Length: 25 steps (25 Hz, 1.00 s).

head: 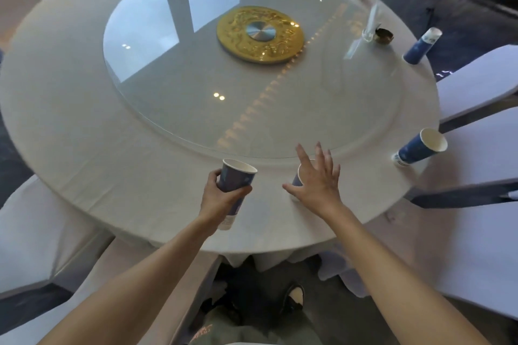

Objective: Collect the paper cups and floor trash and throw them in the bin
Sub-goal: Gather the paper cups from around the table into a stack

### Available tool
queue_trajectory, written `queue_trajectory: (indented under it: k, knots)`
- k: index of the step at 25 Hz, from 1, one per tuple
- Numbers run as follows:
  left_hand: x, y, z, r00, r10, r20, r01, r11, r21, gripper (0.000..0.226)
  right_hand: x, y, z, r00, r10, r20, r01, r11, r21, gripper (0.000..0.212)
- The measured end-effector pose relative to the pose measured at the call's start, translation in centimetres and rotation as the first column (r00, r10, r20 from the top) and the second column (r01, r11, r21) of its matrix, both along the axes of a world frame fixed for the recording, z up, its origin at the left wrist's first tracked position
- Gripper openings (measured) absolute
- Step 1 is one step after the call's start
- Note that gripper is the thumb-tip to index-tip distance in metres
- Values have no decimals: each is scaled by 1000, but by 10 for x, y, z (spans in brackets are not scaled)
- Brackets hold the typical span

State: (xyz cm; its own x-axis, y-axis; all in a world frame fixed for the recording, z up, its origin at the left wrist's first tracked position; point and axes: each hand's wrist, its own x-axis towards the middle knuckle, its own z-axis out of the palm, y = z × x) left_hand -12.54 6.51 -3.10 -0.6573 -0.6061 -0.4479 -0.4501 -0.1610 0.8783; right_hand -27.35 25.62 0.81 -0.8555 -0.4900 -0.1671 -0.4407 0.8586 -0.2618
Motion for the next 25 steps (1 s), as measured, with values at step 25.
queue_trajectory:
  k: [25]
  knots:
    - [-74, 153, 26, 920, -254, 299, 359, 853, -378, 83, -104, 144, 67, 946, -49, 322, 237, 782, -577, 64]
